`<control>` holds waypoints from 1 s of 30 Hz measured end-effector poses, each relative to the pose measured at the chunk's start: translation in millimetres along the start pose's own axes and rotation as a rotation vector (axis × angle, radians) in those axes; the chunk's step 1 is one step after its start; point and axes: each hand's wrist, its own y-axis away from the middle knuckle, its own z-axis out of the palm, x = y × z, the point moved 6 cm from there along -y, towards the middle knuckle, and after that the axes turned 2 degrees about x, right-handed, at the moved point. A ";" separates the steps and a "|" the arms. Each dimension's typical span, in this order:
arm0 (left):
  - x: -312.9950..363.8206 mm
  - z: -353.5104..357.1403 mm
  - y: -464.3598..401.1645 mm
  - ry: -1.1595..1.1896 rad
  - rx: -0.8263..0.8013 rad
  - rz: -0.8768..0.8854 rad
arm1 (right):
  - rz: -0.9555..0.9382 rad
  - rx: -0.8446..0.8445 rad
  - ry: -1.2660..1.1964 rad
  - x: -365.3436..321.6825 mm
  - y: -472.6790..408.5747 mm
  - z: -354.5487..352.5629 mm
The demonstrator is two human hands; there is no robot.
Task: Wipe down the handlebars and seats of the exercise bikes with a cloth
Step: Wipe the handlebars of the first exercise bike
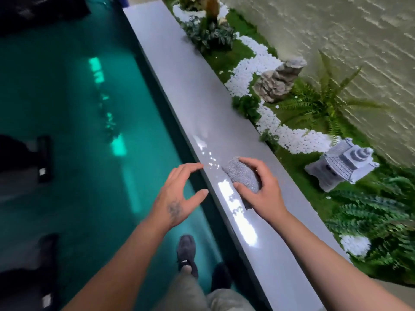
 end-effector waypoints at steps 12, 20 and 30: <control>-50.4 -127.1 183.4 -0.033 0.437 -0.293 | -0.356 -0.486 -0.095 -126.3 14.7 168.8; -63.7 -186.3 381.7 -0.086 0.754 -0.516 | -0.502 -0.812 -0.201 -226.6 123.1 299.1; -32.3 -199.8 668.8 -0.104 1.103 -0.770 | -0.650 -1.162 -0.288 -319.5 339.8 403.3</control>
